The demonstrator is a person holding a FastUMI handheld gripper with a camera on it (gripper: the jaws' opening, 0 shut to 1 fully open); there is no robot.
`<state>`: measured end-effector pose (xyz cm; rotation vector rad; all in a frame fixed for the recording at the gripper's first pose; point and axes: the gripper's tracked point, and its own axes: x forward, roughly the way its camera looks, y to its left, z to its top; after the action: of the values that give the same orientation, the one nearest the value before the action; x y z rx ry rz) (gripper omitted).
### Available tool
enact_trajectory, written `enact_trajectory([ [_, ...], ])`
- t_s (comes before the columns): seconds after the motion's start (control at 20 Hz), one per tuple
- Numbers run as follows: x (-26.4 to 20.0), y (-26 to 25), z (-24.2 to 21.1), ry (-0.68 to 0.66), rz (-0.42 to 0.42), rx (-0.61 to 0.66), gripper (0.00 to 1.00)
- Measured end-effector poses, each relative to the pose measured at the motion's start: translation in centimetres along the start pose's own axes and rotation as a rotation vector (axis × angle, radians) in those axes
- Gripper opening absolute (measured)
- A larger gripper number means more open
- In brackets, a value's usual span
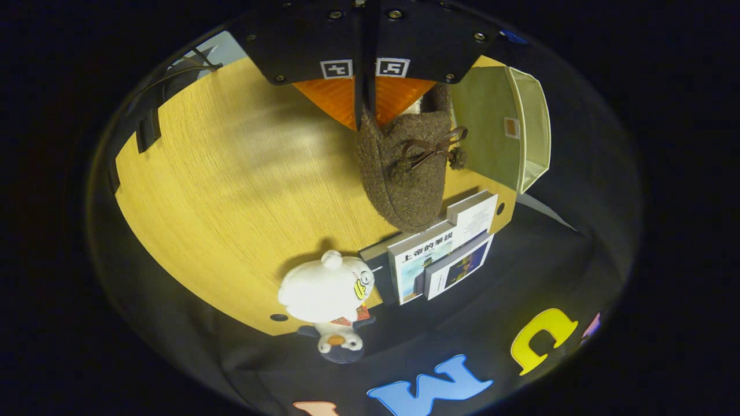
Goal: Open the storage box then place both shoes into the box .Put the left shoe in first, then the right shoe, with the right side of both shoes facing outward in a uniform manner.
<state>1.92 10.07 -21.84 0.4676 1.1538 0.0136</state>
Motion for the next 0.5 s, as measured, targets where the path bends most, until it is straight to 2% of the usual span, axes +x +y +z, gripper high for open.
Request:
enact_trajectory([
  [0.5, -1.2, 9.9, 0.4, -0.024, 0.093, -0.044, 0.01],
])
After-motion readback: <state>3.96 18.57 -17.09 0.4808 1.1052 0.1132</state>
